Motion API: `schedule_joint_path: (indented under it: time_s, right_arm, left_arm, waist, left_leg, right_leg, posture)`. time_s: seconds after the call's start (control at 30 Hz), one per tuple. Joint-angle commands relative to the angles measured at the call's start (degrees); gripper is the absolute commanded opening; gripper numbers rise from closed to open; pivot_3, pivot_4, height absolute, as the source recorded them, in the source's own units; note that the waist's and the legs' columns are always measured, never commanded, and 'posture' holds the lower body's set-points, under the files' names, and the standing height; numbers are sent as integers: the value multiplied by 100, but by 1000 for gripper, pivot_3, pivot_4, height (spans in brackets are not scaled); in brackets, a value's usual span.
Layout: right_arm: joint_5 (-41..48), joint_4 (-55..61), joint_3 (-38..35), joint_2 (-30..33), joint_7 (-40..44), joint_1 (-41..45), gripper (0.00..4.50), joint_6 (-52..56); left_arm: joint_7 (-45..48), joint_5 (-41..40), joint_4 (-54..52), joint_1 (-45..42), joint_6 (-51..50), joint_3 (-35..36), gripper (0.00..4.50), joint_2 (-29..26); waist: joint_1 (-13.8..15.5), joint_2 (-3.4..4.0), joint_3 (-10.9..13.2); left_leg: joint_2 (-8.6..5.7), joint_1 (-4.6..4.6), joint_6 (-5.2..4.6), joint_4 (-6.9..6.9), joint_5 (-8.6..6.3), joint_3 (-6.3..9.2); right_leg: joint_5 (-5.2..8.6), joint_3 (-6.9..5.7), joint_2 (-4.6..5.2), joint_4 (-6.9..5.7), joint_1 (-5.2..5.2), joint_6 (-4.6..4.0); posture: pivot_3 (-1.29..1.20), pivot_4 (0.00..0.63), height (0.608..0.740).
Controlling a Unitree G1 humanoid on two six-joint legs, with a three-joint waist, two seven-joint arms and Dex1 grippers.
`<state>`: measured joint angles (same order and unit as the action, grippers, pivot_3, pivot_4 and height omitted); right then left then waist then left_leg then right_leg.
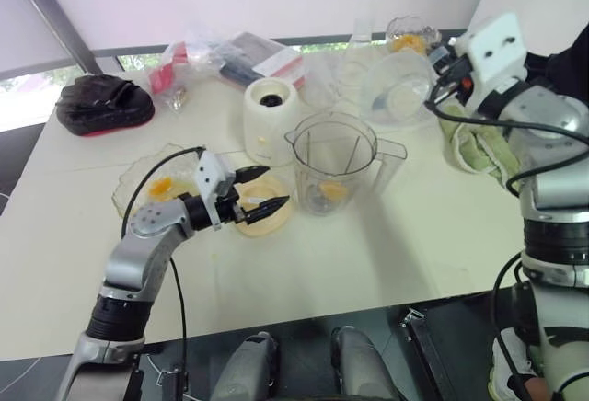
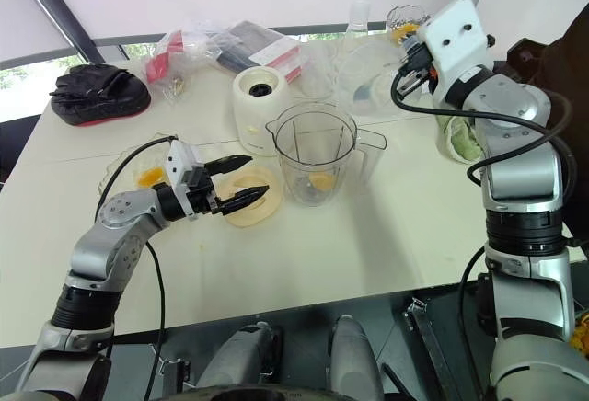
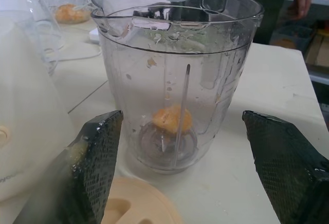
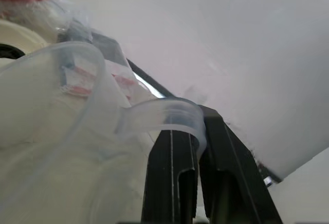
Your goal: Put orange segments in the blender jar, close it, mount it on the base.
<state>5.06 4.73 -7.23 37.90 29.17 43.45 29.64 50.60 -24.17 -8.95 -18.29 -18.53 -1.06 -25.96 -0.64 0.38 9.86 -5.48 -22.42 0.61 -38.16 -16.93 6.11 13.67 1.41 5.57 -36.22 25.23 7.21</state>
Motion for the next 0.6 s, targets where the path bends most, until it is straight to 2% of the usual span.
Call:
schedule_joint_path:
  time_s: [0.03, 0.23, 0.47, 0.6]
  right_arm:
    - [741, 332, -1067, -526, -750, 286, 30, 1079]
    - [1307, 363, -2158, -1171, -1707, 25, 30, 1913]
    - [1952, -34, -3417, -2210, -2664, -597, 30, 1077]
    - [2023, -418, -3535, -2429, -2799, -845, 30, 417]
  left_arm:
    - [12, 15, -73, -45, 69, 28, 3891, -73]
    - [-9, -28, -123, -19, 22, 51, 3891, -91]
    - [-71, -168, -337, 102, -63, 135, 3891, -96]
    - [-46, -250, -533, 170, -161, 148, 3891, -126]
  waist:
    - [0, -1, -1]
    - [6, 1, -2]
    - [-14, 4, -4]
    - [-30, 7, -5]
  left_leg:
    - [0, 0, 0, -1, 0, 1]
    - [-1, 0, 0, -1, 0, 2]
    - [-1, 1, 0, -1, 0, 0]
    - [-1, 1, 1, -2, 1, -5]
  right_leg:
    - [0, 0, 0, -1, 0, 0]
    - [-1, 1, 0, -3, 0, -1]
    - [-1, 2, 0, -14, 4, -1]
    - [-1, 5, 0, -23, 9, -1]
  posture:
    - [0, 150, 740]
    - [0, 150, 740]
    - [0, 150, 740]
    - [0, 150, 740]
